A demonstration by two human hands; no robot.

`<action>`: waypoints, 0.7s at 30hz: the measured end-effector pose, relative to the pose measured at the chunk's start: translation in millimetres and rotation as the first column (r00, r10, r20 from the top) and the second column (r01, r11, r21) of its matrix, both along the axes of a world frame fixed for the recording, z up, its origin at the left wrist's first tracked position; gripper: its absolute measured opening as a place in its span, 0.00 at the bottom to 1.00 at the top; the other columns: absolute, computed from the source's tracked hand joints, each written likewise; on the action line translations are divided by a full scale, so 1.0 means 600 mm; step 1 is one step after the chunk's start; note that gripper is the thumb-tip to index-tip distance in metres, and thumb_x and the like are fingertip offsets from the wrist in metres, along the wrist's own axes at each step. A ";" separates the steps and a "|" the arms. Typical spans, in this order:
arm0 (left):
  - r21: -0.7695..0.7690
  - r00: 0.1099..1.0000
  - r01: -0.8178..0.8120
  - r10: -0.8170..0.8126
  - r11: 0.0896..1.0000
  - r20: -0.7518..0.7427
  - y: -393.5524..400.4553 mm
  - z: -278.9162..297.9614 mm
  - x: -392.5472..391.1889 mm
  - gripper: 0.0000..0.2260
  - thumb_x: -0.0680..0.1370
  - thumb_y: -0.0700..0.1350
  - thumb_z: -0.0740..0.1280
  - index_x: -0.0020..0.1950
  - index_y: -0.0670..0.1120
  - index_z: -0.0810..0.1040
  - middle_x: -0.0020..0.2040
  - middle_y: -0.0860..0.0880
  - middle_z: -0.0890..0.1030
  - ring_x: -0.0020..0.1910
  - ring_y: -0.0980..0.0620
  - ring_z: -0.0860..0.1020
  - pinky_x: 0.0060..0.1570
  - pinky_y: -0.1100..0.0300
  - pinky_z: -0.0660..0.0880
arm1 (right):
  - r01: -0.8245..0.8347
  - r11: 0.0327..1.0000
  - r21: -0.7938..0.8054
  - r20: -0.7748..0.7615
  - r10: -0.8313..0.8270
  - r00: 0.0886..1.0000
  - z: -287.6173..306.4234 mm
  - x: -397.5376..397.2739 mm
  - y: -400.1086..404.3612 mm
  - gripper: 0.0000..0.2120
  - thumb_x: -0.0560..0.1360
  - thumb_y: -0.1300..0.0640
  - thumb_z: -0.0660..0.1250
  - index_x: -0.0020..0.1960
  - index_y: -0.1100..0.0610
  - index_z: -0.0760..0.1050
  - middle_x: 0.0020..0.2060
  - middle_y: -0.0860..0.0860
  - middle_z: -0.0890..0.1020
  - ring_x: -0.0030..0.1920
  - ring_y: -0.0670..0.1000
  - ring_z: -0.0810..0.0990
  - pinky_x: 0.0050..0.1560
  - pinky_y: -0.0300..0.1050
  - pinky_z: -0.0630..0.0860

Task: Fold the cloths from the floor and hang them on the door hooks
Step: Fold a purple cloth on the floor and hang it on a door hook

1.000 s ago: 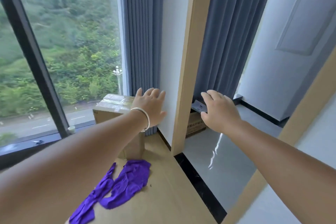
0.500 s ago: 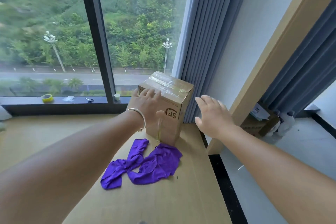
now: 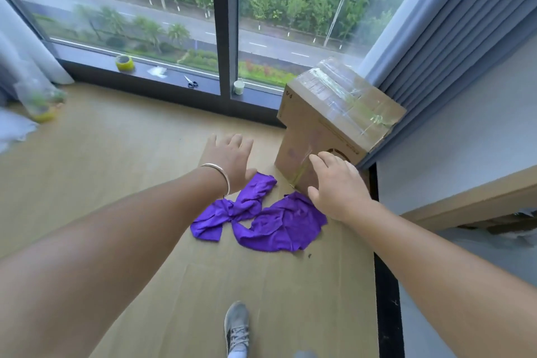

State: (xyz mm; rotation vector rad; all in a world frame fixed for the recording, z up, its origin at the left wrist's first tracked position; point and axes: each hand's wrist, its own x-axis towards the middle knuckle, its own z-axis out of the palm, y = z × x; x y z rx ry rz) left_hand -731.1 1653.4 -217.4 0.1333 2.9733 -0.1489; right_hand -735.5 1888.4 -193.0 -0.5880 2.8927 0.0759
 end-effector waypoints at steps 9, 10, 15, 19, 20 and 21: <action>0.019 0.922 -0.326 0.313 0.945 0.229 -0.094 -0.200 0.002 0.31 0.78 0.61 0.57 0.77 0.48 0.55 0.75 0.46 0.63 0.73 0.47 0.61 0.71 0.45 0.55 | -0.274 0.962 0.001 0.174 0.269 0.947 -0.196 -0.111 -0.099 0.30 0.75 0.48 0.62 0.74 0.56 0.59 0.69 0.52 0.66 0.69 0.52 0.64 0.68 0.49 0.63; 0.017 0.894 -0.382 0.364 0.924 0.262 -0.105 -0.227 0.006 0.31 0.78 0.61 0.57 0.77 0.48 0.55 0.75 0.46 0.62 0.73 0.47 0.60 0.72 0.45 0.54 | -0.309 0.951 0.003 0.197 0.303 0.933 -0.223 -0.125 -0.112 0.30 0.75 0.48 0.62 0.74 0.56 0.59 0.70 0.52 0.66 0.70 0.52 0.64 0.68 0.48 0.63; -0.015 0.718 -0.623 0.579 0.782 0.387 -0.138 -0.385 0.041 0.31 0.78 0.61 0.57 0.77 0.48 0.55 0.75 0.47 0.63 0.74 0.48 0.60 0.71 0.46 0.56 | -0.484 0.875 0.008 0.302 0.459 0.836 -0.377 -0.181 -0.174 0.28 0.75 0.48 0.61 0.72 0.56 0.61 0.68 0.52 0.67 0.68 0.53 0.65 0.66 0.49 0.64; -0.009 0.592 -0.740 0.657 0.673 0.468 -0.142 -0.532 0.060 0.32 0.78 0.61 0.57 0.77 0.47 0.54 0.74 0.47 0.63 0.74 0.48 0.61 0.70 0.47 0.57 | -0.571 0.821 0.021 0.339 0.531 0.776 -0.517 -0.213 -0.222 0.29 0.75 0.48 0.61 0.73 0.55 0.60 0.69 0.53 0.66 0.70 0.54 0.64 0.67 0.50 0.64; -0.008 0.561 -0.765 0.672 0.644 0.483 -0.142 -0.571 0.065 0.32 0.78 0.61 0.58 0.77 0.47 0.54 0.74 0.47 0.64 0.73 0.48 0.61 0.70 0.47 0.58 | -0.588 0.808 0.024 0.351 0.544 0.762 -0.555 -0.218 -0.237 0.29 0.76 0.48 0.61 0.74 0.55 0.60 0.70 0.53 0.66 0.70 0.54 0.64 0.67 0.51 0.64; -0.008 0.531 -0.788 0.686 0.616 0.497 -0.143 -0.609 0.069 0.33 0.78 0.61 0.58 0.77 0.46 0.54 0.74 0.47 0.64 0.73 0.47 0.62 0.69 0.48 0.58 | -0.603 0.797 0.026 0.362 0.555 0.749 -0.593 -0.223 -0.251 0.29 0.76 0.48 0.61 0.74 0.56 0.59 0.70 0.54 0.66 0.70 0.55 0.64 0.67 0.51 0.63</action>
